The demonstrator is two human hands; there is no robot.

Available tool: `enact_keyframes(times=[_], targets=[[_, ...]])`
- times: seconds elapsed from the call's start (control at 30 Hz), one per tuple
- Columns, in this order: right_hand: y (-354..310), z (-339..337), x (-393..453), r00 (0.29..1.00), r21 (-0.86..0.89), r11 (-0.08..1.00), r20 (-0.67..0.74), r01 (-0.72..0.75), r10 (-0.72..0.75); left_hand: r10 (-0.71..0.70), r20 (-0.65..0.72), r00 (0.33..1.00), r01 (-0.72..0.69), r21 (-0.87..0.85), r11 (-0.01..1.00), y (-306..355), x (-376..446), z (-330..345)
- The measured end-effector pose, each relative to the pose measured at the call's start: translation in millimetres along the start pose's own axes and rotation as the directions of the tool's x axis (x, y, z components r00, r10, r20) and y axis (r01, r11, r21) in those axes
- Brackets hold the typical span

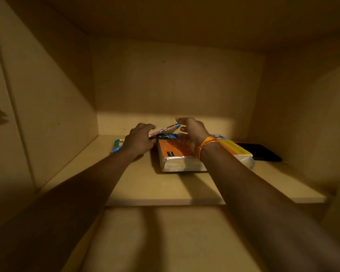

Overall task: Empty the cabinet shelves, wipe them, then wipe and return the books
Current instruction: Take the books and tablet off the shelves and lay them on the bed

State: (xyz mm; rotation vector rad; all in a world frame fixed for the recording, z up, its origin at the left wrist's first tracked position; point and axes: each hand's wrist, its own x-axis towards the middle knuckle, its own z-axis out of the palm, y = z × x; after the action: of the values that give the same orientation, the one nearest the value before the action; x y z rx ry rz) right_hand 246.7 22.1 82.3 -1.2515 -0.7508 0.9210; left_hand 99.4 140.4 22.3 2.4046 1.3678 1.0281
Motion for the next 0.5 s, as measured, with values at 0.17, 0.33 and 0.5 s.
enact_keyframes(times=[0.17,0.33,0.5], targets=[[0.6,9.4,46.7,0.999,-0.060,0.998,-0.049,0.016,-0.019,-0.033,0.059,0.998,0.025,0.132,0.991,-12.0,20.0,7.0],[5.0,14.2,93.6,1.000,-0.205,0.979,-0.018,0.016,-0.020,-0.045,0.142,0.989,0.009,0.248,0.969,-21.9,31.5,7.2],[13.6,22.5,124.4,1.000,-0.270,0.963,-0.031,-0.006,-0.003,0.010,0.131,0.991,-0.038,0.214,0.976,-31.1,24.2,19.1]])
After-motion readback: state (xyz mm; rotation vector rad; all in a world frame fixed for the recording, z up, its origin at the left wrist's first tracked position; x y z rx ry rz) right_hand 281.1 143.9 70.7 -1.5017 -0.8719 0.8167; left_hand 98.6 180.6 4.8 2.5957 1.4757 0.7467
